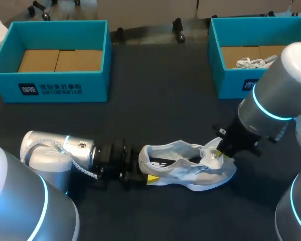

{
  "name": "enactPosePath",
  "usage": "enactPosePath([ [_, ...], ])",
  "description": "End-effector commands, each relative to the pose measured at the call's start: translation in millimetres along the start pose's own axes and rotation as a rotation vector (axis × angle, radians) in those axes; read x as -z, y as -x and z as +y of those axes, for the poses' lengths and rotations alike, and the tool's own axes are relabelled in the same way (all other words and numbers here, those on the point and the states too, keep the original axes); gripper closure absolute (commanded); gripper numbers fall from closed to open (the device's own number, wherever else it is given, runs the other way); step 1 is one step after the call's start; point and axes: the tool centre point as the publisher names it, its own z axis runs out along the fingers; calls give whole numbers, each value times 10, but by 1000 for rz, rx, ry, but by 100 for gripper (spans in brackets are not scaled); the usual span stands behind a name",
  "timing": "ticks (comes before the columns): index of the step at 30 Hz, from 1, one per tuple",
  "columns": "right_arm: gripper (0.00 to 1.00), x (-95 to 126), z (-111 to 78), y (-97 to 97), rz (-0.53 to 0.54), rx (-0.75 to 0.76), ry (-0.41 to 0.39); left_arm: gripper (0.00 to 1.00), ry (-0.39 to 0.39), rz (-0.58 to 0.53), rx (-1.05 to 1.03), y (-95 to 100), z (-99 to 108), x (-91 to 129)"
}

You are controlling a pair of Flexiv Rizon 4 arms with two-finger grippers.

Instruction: Take the shoe out of the shoebox, open the shoe tongue, remove and reinsert the insole, then place the shoe into the shoebox

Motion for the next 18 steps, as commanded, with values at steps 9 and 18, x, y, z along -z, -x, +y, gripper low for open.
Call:
enactPosePath([
  [9,95,-108,69,102,74,71,-89,100,3,1,1,4,11,2],
  [18,93,6,-6,143,53,43,-114,100,3,1,1,4,11,2],
])
